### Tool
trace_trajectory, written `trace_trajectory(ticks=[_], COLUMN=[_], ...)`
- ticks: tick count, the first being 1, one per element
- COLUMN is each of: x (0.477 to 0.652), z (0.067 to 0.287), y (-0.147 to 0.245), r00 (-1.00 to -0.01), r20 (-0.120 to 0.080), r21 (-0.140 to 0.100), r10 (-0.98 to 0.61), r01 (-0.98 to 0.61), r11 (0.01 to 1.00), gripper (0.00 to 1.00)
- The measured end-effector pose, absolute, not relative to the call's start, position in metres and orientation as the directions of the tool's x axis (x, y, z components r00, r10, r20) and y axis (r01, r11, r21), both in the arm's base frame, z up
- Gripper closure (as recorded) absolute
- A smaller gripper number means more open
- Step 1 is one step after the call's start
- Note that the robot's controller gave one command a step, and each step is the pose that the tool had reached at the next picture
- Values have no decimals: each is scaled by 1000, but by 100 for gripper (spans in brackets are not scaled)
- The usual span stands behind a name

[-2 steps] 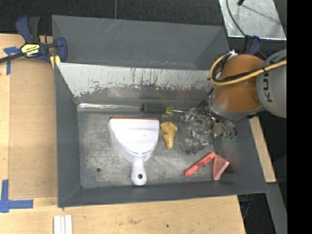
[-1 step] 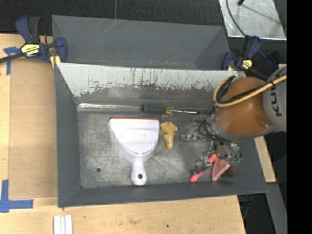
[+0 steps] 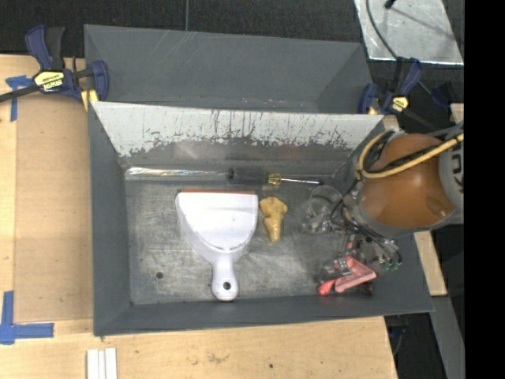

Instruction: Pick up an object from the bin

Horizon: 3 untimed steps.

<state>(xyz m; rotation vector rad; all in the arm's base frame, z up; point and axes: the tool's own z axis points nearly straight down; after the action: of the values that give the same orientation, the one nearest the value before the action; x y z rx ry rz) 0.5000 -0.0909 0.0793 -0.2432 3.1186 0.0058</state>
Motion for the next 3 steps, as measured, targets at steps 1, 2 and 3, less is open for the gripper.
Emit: trace_trajectory(ticks=[1, 2, 3], x=[509, 500, 494], z=[76, 76, 74], y=[-126, -136, -143], r00=[-955, -913, -918], r20=[-12, -15, -20], r21=[-2, -4, 2], r10=[-295, -407, -396], r01=[-295, -407, -396], r11=[956, 914, 918], gripper=[0, 0, 0])
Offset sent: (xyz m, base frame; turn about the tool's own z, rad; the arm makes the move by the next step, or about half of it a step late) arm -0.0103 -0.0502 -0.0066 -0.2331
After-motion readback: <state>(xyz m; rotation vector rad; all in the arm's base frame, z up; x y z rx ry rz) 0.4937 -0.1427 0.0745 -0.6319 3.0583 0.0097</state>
